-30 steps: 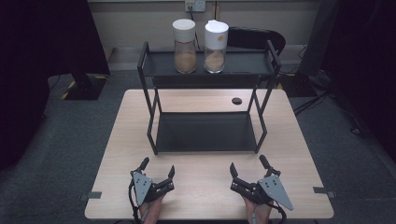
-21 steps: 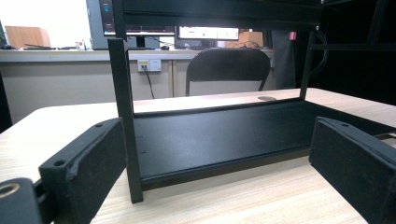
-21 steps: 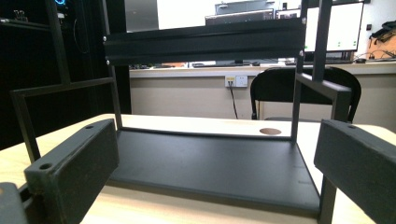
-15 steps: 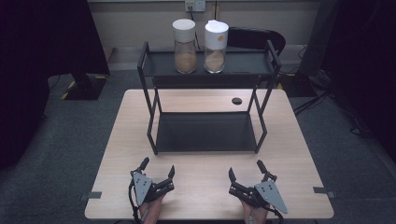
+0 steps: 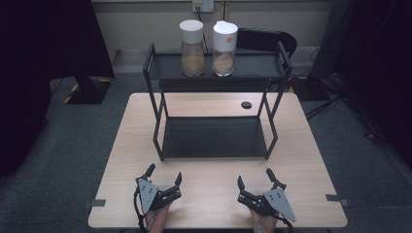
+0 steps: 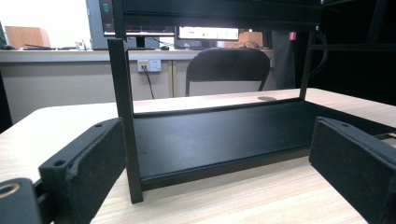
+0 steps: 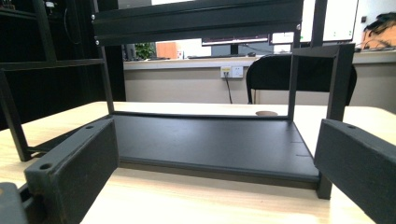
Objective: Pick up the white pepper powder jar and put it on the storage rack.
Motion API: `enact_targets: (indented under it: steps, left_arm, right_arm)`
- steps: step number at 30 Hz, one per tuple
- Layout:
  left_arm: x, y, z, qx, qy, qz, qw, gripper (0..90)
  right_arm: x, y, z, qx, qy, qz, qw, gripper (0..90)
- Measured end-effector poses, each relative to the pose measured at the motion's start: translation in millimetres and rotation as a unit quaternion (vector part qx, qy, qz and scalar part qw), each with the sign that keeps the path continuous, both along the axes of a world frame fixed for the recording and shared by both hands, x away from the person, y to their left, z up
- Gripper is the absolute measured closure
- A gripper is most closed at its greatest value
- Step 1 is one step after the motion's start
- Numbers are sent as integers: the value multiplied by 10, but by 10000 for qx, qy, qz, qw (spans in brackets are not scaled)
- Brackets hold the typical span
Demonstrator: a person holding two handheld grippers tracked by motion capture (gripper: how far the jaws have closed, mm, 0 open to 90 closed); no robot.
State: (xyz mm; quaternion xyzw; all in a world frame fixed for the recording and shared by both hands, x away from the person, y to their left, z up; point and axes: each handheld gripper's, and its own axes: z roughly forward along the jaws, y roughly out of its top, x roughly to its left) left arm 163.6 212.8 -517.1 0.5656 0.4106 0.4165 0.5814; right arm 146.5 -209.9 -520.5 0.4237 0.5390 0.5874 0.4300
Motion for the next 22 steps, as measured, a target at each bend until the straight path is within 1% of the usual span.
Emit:
enact_targets:
  steps: [3, 7, 13, 18, 22]
  left_arm:
    - [0, 1, 0, 2, 0, 0, 10000, 37]
    - [0, 1, 0, 2, 0, -1, 10000, 36]
    - [-1, 0, -1, 1, -2, 0, 10000, 31]
    - [-1, -1, -1, -1, -1, 4, 10000, 26]
    - [-3, -7, -2, -5, -2, 22, 10000, 12]
  right_arm:
    - [1, 8, 18, -48, 44, 0, 10000, 0]
    - [-11, 40, 10, -125, 3, -58, 9999, 0]
    - [1, 29, 29, -83, 71, -48, 9999, 0]
    - [-1, 39, 29, -69, 77, -87, 9999, 0]
    - [1, 59, 43, -183, 92, -82, 9998, 0]
